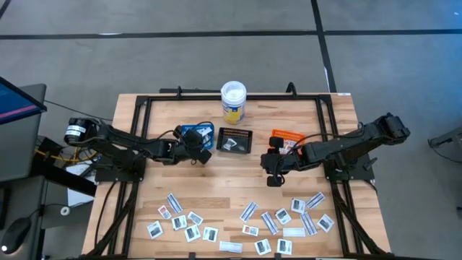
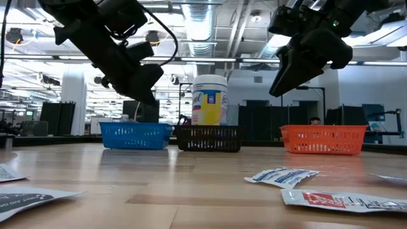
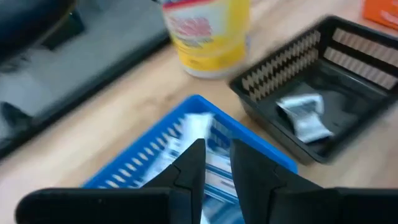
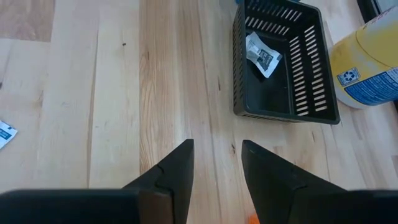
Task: Pick & Place First Aid Supplies
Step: Put the blue bandage into the blue bin
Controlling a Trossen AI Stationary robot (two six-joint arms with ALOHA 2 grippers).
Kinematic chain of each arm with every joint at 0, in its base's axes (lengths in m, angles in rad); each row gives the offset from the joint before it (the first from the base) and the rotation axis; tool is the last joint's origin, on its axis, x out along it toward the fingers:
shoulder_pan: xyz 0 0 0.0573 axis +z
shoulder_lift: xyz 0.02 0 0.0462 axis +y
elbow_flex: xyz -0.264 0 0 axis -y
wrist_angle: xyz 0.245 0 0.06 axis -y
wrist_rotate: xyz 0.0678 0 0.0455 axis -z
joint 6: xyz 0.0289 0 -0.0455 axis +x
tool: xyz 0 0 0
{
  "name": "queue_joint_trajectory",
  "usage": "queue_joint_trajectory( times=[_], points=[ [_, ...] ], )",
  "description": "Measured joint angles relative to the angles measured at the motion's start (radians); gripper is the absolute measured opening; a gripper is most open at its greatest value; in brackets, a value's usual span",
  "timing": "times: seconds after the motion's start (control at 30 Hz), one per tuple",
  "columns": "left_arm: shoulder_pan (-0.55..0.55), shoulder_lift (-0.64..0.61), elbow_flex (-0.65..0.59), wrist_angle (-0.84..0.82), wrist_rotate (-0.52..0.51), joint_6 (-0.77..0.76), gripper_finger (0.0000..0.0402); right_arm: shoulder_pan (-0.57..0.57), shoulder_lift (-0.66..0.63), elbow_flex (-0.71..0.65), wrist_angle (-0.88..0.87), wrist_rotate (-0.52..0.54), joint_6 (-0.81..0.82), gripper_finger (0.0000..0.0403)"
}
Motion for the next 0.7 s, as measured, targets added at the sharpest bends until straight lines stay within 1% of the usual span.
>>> queue_joint_trajectory(
  times=[0.07, 0.13, 0.47, 0.7],
  points=[
    [0.014, 0.0, 0.0, 0.0, 0.074, -0.001, 0.0076, 0.0, 0.0, 0.0, 0.0, 0.0, 0.0, 0.0128],
    [0.03, 0.004, 0.0, -0.002, 0.112, -0.002, 0.0076, 0.0, 0.0, 0.0, 0.0, 0.0, 0.0, 0.0128],
    [0.121, 0.019, -0.097, -0.006, 0.114, -0.099, 0.0076, 0.0, 0.0, 0.0, 0.016, 0.0, 0.0, 0.0128],
    [0.16, 0.02, -0.104, 0.003, 0.114, -0.136, 0.0076, 0.0, 0.0, 0.0, 0.033, 0.0, -0.008, 0.0128]
  ],
)
